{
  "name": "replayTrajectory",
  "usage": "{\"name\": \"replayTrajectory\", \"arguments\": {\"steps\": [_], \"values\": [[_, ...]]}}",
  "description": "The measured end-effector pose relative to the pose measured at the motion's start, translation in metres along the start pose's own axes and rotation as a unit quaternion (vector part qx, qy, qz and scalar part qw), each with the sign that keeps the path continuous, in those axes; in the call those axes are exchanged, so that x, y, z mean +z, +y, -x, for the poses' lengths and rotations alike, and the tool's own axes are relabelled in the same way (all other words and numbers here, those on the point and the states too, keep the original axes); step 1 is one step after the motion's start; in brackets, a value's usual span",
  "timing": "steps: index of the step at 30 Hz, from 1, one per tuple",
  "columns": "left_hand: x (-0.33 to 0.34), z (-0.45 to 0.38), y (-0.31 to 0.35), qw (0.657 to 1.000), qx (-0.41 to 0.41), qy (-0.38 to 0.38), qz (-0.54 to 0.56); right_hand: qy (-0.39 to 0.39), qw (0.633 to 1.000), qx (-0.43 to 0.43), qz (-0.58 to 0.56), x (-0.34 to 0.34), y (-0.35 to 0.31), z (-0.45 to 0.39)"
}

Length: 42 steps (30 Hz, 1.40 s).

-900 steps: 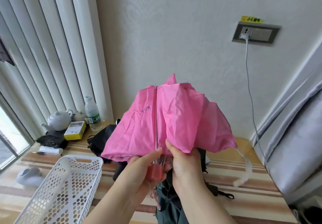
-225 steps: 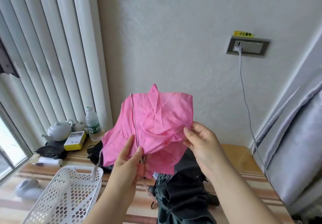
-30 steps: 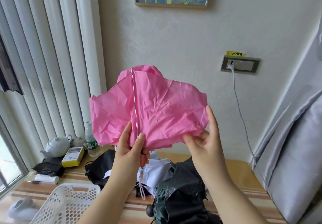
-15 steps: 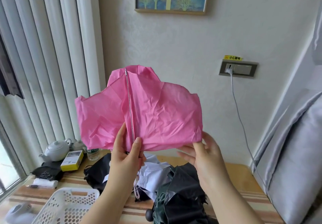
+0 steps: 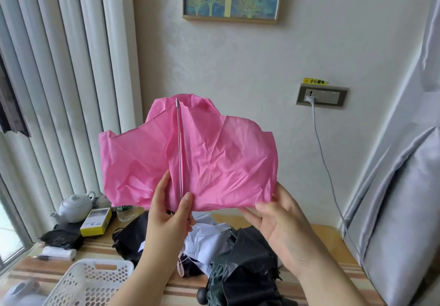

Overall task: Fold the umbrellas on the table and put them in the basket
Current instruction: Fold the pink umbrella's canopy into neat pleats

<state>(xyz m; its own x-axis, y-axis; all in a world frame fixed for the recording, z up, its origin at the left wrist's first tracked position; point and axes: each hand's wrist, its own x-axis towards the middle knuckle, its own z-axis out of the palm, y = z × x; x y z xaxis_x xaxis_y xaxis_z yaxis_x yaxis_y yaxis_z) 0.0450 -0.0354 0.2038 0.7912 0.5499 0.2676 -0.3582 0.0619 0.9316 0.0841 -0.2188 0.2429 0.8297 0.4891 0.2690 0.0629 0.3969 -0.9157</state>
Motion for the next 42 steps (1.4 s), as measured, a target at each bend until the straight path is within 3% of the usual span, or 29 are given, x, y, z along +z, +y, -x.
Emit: {"name": "replayTrajectory", "arguments": {"steps": [5,8,14,22,25,29,35,39,40,42], "values": [[0.001,0.001,0.002,1.000,0.007,0.003,-0.026,0.181,0.964,-0.016,0.196,-0.001,0.006,-0.008],[0.001,0.002,0.004,1.000,-0.007,-0.006,-0.006,0.173,0.938,-0.056,0.294,-0.010,0.009,-0.006],[0.001,0.002,0.009,0.999,-0.025,-0.032,0.025,0.096,0.982,-0.053,0.152,-0.019,0.011,0.003],[0.002,0.005,0.003,0.999,-0.009,-0.047,-0.020,0.208,0.958,-0.043,0.191,-0.005,-0.004,-0.006],[0.001,0.005,0.001,0.998,0.004,-0.044,-0.037,0.245,0.930,-0.079,0.262,-0.004,-0.012,-0.006],[0.001,0.007,0.002,0.998,0.028,-0.041,-0.034,0.230,0.885,-0.135,0.382,-0.001,-0.011,-0.002],[-0.001,0.006,-0.003,0.996,0.074,-0.003,-0.051,0.310,0.912,-0.132,0.234,-0.002,0.003,0.006],[-0.008,0.005,-0.008,0.993,0.096,-0.011,-0.064,0.260,0.943,-0.066,0.196,-0.010,0.004,-0.002],[-0.010,0.005,-0.009,0.993,0.099,-0.010,-0.066,0.261,0.941,-0.060,0.207,-0.012,0.002,-0.004],[-0.014,0.005,-0.012,0.992,0.105,-0.006,-0.075,0.312,0.897,-0.099,0.298,-0.012,-0.012,-0.007]]}}
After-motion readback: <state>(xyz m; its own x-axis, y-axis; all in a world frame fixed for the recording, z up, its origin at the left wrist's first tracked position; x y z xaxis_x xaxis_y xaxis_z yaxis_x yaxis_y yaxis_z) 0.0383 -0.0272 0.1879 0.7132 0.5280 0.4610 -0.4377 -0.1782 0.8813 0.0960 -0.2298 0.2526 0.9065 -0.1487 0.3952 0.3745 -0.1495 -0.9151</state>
